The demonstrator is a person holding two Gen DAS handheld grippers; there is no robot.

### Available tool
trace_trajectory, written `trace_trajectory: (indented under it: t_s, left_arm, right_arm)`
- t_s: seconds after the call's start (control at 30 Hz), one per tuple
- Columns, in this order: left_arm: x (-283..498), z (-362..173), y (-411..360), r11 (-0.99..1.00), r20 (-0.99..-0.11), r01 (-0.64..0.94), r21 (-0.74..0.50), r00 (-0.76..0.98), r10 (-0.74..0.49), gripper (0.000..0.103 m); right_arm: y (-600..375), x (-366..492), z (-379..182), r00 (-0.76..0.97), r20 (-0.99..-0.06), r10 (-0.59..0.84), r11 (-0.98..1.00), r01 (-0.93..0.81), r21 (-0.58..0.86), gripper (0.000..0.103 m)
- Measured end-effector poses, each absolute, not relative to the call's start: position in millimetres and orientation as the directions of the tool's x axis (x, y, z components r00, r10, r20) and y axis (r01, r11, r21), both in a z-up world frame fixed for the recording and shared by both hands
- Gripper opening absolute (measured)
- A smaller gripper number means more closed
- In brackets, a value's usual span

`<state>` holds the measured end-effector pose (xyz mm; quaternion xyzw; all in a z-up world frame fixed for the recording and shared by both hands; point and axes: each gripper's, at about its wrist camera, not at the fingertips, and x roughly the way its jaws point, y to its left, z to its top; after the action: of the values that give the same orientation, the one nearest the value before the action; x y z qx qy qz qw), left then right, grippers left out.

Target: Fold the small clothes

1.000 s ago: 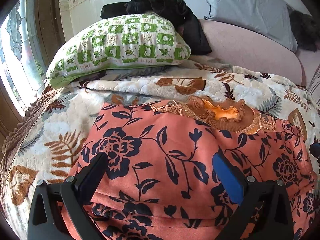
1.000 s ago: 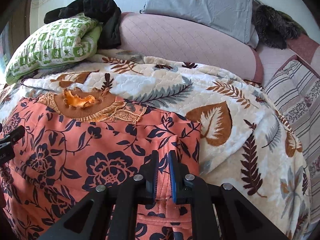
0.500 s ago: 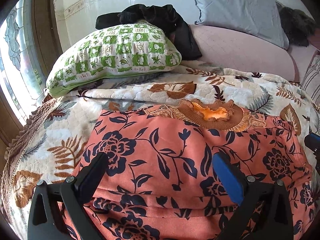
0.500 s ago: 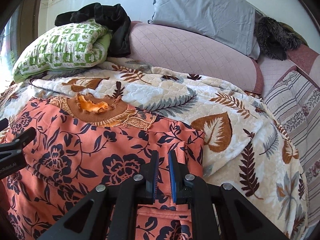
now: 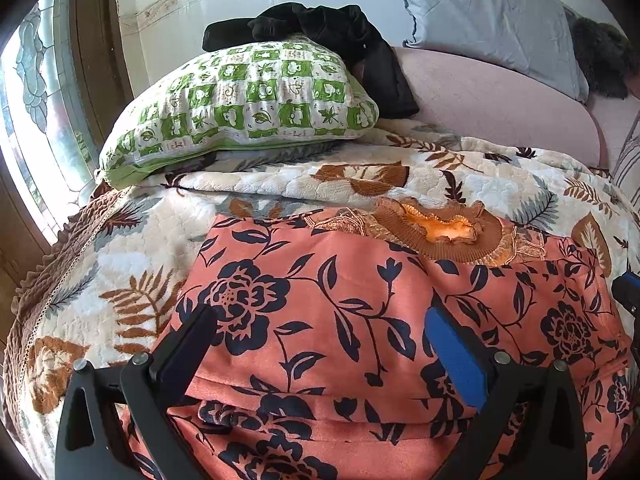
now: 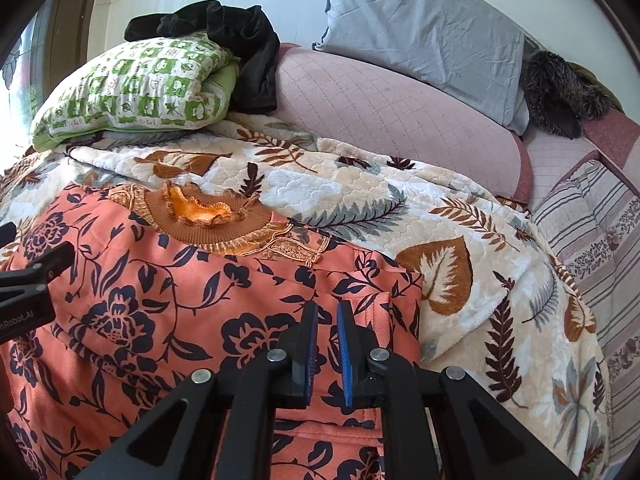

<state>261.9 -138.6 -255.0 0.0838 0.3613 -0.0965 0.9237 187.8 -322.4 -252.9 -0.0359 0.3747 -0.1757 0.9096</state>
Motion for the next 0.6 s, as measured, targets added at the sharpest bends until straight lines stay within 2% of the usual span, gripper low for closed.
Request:
trace_trajectory:
  t_s: [0.6]
  left_arm:
    - [258.7, -253.9, -144.4, 0.964, -0.673, 0.245, 0.101, 0.731, -0.115, 0.103]
  right_arm:
    - [-318.3, 186.0, -249.9, 0.667, -0.654, -0.357, 0.933, 0.284, -0.219, 0.012]
